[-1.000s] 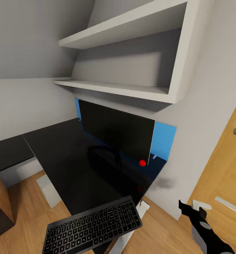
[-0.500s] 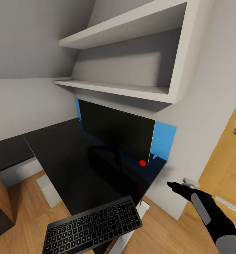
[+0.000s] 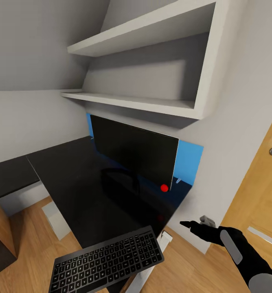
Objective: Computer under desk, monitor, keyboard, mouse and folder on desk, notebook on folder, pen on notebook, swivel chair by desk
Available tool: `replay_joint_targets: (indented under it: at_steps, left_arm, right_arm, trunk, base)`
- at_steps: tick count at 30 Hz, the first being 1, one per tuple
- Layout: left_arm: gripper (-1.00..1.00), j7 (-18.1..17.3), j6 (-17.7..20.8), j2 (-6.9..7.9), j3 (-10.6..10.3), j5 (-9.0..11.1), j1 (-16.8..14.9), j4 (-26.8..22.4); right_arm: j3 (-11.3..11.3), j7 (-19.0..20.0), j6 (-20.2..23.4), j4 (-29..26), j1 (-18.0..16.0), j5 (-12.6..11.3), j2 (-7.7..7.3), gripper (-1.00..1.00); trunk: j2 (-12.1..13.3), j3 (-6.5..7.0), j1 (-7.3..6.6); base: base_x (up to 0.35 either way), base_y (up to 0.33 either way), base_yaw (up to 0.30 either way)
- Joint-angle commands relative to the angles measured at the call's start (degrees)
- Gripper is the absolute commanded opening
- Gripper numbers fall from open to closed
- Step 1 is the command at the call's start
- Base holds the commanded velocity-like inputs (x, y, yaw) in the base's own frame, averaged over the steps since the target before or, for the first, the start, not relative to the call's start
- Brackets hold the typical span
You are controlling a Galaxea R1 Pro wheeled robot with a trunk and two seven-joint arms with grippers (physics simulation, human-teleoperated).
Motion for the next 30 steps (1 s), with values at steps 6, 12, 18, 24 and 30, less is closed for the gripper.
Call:
replay_joint_targets:
  at_steps: [6,12,18,24,30]
  left_arm:
    - [1.00,0.36,-0.69,-0.76,-0.56,0.61,-0.04,0.01]
    - [1.00,0.36,-0.80,-1.08,-0.58,0.61,-0.04,0.17]
    - [1.00,0.36,-0.86,-1.13,-0.66,0.55,-0.04,1.11]
    - [1.00,0.36,-0.87,-1.13,-0.70,0.53,-0.04,1.34]
    - [1.00,0.36,-0.87,-1.13,-0.99,0.49,-0.04,2.79]
  right_arm:
    - [-0.14,6.72,0.65,0.65,-0.04,0.13,0.02,1.00]
    - [-0.17,14.20,0.64,0.80,0.03,1.13,-0.46,1.00]
    - [-0.31,15.46,0.68,0.83,0.05,1.64,0.18,1.00]
    - [-0.31,15.43,0.65,0.83,0.05,1.91,1.50,1.00]
    - [-0.36,15.45,0.59,0.83,0.05,1.99,1.83,1.00]
  trunk:
    - [-0.04,-0.06,0.00]
    - [-0.04,-0.06,0.00]
    - [-0.04,-0.06,0.00]
    - [-0.04,-0.06,0.00]
    - [-0.04,-0.06,0.00]
  base:
    - [0.000,0.000,0.000]
    - [0.000,0.000,0.000]
    - [0.000,0.000,0.000]
    - [0.000,0.000,0.027]
    - [-0.134,-0.086,0.132]
